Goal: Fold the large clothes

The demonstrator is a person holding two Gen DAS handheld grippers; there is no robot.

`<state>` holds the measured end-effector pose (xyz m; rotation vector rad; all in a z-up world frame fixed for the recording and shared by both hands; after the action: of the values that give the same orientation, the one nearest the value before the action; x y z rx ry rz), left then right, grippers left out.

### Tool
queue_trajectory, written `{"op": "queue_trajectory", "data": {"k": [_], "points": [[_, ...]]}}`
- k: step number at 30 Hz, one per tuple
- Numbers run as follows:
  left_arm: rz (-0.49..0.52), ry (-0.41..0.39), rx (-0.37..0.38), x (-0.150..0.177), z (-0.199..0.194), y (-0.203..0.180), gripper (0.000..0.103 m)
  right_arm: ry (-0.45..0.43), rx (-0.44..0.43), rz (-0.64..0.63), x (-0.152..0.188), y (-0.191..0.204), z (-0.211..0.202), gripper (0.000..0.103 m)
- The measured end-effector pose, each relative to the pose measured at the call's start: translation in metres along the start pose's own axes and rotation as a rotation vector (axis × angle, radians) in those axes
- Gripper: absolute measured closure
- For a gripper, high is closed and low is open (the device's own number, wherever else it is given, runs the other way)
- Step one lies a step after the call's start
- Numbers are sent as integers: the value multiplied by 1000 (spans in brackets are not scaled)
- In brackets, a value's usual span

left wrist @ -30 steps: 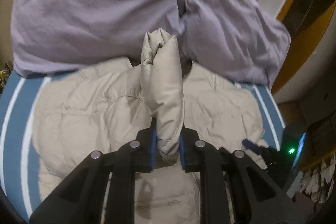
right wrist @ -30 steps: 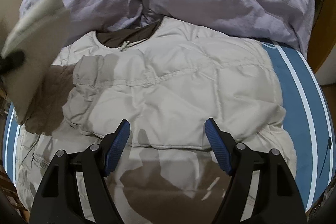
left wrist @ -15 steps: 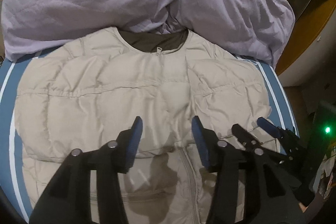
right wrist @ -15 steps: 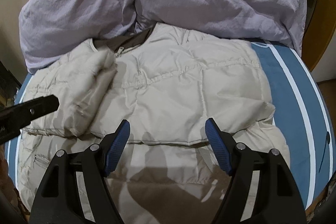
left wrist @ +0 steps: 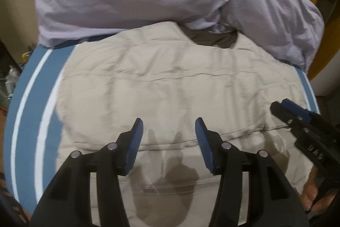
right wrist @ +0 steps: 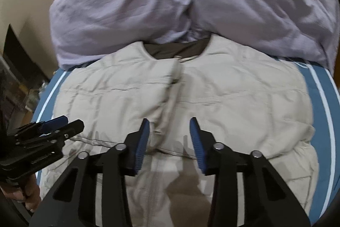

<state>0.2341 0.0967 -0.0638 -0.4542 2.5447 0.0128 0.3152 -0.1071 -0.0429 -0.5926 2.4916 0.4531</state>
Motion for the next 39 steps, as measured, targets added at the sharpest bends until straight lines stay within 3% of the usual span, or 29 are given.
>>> {"op": "queue_trajectory", "data": {"k": [7, 13, 29, 32, 33, 34, 36, 39], "points": [[-37, 9, -94, 3, 8, 41, 49, 22, 2, -30, 2, 19, 23, 74], [-67, 19, -148, -6, 25, 65, 49, 81, 42, -1, 11, 10, 49, 83], [-83, 52, -130, -7, 65, 69, 45, 120, -33, 105, 19, -11, 71, 83], [-101, 51, -102, -6, 53, 74, 45, 128, -93, 148, 17, -22, 64, 77], [-108, 45, -90, -3, 46, 76, 45, 128, -109, 162, 16, -25, 57, 68], [-108, 38, -83, 0, 38, 79, 44, 122, -112, 163, 16, -27, 52, 53], [-102, 26, -76, 6, 26, 83, 39, 93, -97, 144, 17, -31, 34, 38], [-114, 13, -86, 24, 1, 96, 36, 76, -71, 122, 23, -40, 14, 38]]}}
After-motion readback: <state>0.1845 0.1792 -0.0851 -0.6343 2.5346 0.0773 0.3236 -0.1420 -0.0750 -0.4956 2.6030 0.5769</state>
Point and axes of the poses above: each gripper's, at about its wrist camera, not at the fingertips, and z roughly the way its jaws point, y to its left, x to its underside, the point moved 1 cm from there along z, roughly the way its jaws point
